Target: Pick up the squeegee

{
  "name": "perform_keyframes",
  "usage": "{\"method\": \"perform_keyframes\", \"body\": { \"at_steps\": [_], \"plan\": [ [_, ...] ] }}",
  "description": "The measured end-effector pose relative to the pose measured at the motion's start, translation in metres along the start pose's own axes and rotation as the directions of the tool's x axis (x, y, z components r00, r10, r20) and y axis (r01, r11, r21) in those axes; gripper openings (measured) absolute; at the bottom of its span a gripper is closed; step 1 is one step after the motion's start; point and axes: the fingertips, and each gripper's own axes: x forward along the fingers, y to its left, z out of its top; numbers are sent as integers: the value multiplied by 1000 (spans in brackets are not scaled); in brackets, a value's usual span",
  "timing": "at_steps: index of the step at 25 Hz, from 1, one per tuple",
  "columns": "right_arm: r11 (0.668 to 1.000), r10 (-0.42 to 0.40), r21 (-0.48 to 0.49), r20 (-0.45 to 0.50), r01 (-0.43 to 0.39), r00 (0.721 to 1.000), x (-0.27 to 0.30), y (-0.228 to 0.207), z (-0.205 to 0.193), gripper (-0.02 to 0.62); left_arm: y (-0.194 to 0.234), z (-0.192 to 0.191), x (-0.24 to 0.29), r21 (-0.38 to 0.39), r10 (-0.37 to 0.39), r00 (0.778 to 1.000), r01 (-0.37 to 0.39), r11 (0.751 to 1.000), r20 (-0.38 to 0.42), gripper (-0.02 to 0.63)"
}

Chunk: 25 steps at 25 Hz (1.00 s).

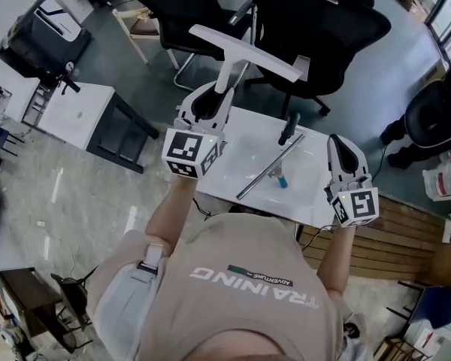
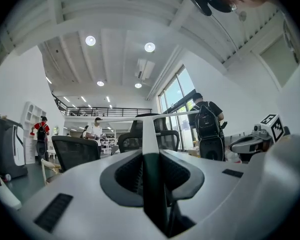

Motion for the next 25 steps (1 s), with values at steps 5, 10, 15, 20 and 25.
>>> {"method": "perform_keyframes", "body": {
  "at_steps": [5,10,15,20,25],
  "plan": [
    [1000,-22,9,9,22,1000,-6,-3,3,31,-2,2,3,4,-19,1000,19,1000,1,98],
    [999,-38,11,0,38,999,-14,-6,2,32,-6,4,6,-6,-35,999,35,999,7,98],
    [998,-52,40,0,52,999,-20,-13,-2,32,-8,2,11,-13,-40,999,40,999,7,98],
    [998,-54,43,6,54,999,-21,-14,1,32,-8,0,9,-11,-37,999,37,999,0,98],
    [998,-43,37,3,43,999,-17,-13,2,32,-4,-2,7,-20,-23,1000,23,1000,-3,98]
  ]
}}
